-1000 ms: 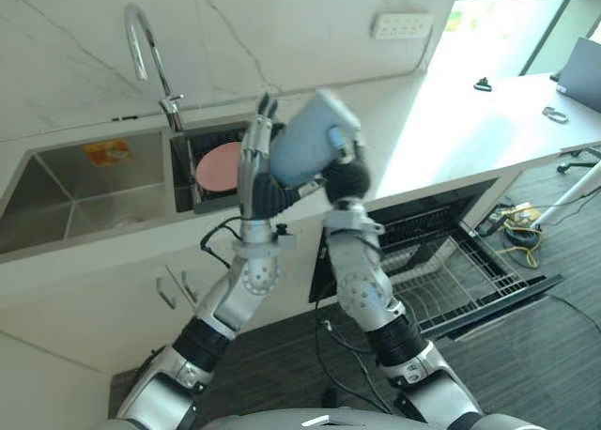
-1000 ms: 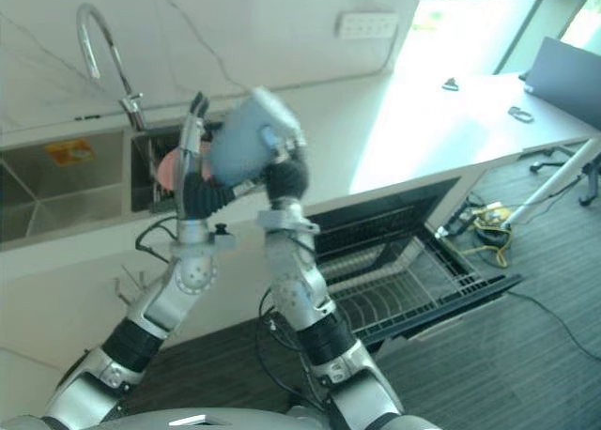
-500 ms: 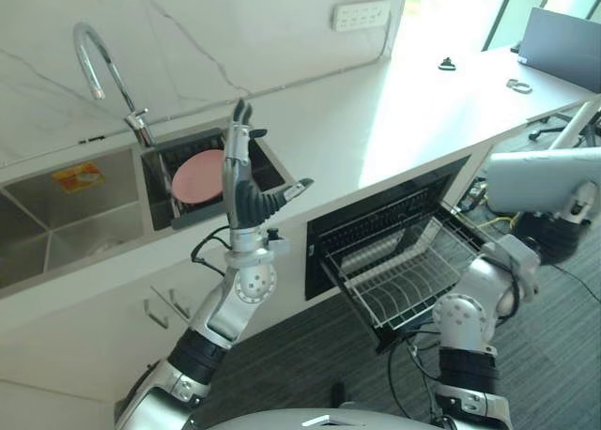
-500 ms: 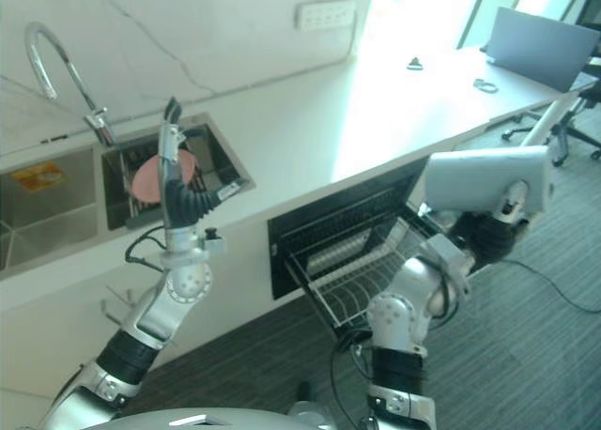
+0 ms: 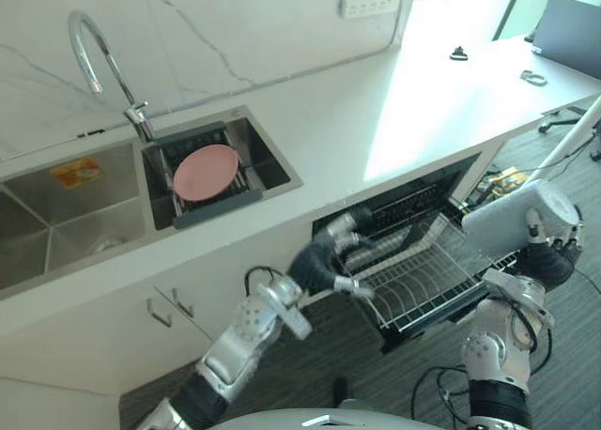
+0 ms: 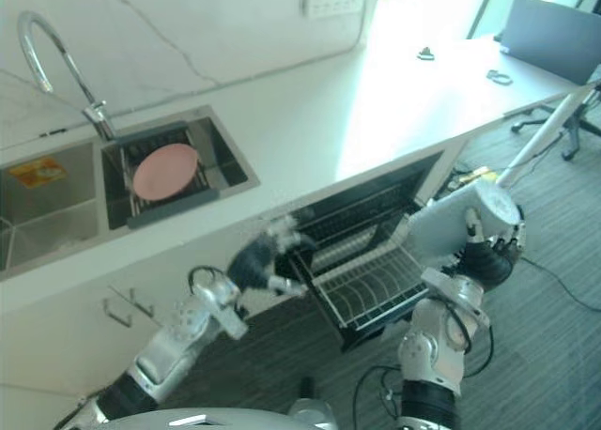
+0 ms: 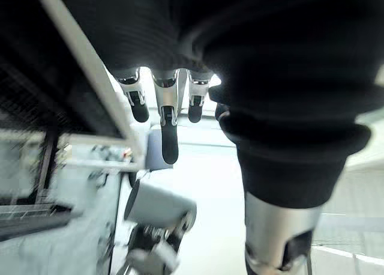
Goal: Walk over to the sink, pick up the cup, carry it to the dishwasher, place the cup inside the dishwasher, then close the dishwasher door
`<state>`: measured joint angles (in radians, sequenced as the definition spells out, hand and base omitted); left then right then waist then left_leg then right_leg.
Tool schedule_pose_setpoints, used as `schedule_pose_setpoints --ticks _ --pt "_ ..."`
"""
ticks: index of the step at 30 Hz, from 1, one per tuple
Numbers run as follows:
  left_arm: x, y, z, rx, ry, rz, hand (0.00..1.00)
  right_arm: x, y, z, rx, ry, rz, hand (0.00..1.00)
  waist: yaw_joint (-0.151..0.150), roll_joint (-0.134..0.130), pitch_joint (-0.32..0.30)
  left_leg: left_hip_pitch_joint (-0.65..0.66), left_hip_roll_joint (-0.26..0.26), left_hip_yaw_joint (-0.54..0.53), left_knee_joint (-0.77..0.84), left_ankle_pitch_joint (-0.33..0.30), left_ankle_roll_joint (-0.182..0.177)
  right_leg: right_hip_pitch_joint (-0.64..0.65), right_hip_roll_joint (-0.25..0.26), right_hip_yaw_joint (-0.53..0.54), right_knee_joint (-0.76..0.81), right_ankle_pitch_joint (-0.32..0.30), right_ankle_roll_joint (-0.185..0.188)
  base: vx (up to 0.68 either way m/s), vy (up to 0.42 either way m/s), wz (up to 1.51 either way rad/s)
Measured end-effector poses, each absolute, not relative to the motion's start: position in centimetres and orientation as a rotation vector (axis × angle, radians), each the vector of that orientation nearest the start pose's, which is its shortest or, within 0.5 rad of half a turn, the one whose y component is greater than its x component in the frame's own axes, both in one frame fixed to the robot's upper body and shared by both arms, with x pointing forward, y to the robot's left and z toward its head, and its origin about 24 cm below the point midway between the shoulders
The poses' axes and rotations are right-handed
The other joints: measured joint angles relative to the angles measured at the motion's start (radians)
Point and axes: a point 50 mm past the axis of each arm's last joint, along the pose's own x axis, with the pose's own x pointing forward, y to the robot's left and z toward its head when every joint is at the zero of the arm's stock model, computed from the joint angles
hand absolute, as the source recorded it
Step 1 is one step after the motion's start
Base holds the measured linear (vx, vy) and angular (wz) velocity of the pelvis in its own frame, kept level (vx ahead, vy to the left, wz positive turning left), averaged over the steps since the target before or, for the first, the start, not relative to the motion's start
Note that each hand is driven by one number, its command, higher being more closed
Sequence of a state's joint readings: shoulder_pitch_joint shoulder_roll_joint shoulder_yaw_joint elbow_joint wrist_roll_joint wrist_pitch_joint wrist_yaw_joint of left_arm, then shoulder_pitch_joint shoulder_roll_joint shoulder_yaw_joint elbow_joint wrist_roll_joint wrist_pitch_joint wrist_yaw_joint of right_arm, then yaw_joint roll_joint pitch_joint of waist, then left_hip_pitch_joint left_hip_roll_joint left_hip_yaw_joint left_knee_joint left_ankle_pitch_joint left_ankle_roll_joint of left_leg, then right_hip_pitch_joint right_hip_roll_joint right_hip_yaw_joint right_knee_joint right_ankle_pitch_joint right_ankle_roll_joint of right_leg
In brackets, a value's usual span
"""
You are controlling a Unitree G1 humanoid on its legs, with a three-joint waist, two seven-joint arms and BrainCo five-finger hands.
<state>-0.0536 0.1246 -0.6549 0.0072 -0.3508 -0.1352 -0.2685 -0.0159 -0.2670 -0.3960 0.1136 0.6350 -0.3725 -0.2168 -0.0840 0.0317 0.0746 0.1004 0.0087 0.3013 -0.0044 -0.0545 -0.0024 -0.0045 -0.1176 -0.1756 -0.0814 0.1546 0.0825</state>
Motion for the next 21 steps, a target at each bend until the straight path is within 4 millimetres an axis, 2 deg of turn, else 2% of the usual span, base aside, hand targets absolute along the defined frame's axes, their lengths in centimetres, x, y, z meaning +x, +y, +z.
schedule_pose_setpoints --ticks 1,2,4,8,12,15,18,21 --pt "20.1 1.4 3.2 -0.277 0.055 -0.914 0.0 22.1 -31.8 7.7 0.331 -0.375 -0.671 1.0 0.005 -0.002 0.007 -0.003 0.0 -0.003 0.001 0.0 0.0 0.0 0.0 -0.002 0.0 0.0 0.0 0.0 -0.013 0.13" --pt "19.9 1.6 2.3 -0.301 0.113 -0.91 0.0 22.2 -31.9 7.6 0.318 -0.357 -0.666 1.0 0.007 -0.002 0.01 -0.012 0.0 -0.005 0.001 0.0 0.001 0.0 -0.001 -0.005 0.0 -0.001 0.001 -0.03 -0.013 0.11" --pt "18.6 2.8 -1.4 -0.317 0.308 -0.862 0.0 22.7 -32.6 7.0 0.268 -0.288 -0.656 1.0 0.006 -0.003 0.023 -0.023 0.0 -0.027 0.001 -0.004 0.002 0.003 -0.005 -0.027 0.0 -0.007 0.002 -0.03 -0.018 0.27" --pt "15.8 5.1 -4.8 -0.18 0.446 -0.817 0.0 23.0 -32.8 5.8 0.225 -0.193 -0.654 1.0 0.023 -0.005 0.029 -0.028 -0.002 -0.06 0.001 0.009 0.004 0.005 -0.007 -0.063 0.0 -0.013 0.002 0.04 -0.025 0.27" --pt "13.5 8.7 -8.4 -0.003 0.606 -0.676 0.0 23.6 -32.4 3.9 0.149 -0.055 -0.635 1.0 0.033 -0.005 0.038 -0.028 -0.011 -0.11 0.003 0.012 0.008 0.032 -0.017 -0.114 0.0 -0.024 0.008 0.0 -0.006 0.33" --pt "12.4 10.8 -9.9 0.126 0.671 -0.597 0.0 23.6 -32.5 2.9 0.087 0.023 -0.637 1.0 0.054 -0.005 0.041 -0.027 -0.017 -0.115 0.003 0.013 0.01 0.036 -0.021 -0.119 0.0 -0.025 0.011 -0.02 0.009 0.12" --pt "11.1 12.8 -11.3 0.244 0.751 -0.539 0.0 23.6 -32.1 1.6 0.052 0.104 -0.627 1.0 0.058 -0.007 0.056 -0.031 -0.025 -0.137 0.003 0.017 0.016 0.044 -0.034 -0.141 0.0 -0.028 0.014 -0.04 0.026 0.19" --pt "10.4 14.6 -12.2 0.259 0.823 -0.469 0.0 23.6 -32.2 1.1 0.041 0.142 -0.634 1.0 0.072 -0.003 0.085 -0.038 -0.03 -0.143 0.003 0.019 0.017 0.043 -0.04 -0.15 0.001 -0.029 0.017 -0.06 0.023 0.13"
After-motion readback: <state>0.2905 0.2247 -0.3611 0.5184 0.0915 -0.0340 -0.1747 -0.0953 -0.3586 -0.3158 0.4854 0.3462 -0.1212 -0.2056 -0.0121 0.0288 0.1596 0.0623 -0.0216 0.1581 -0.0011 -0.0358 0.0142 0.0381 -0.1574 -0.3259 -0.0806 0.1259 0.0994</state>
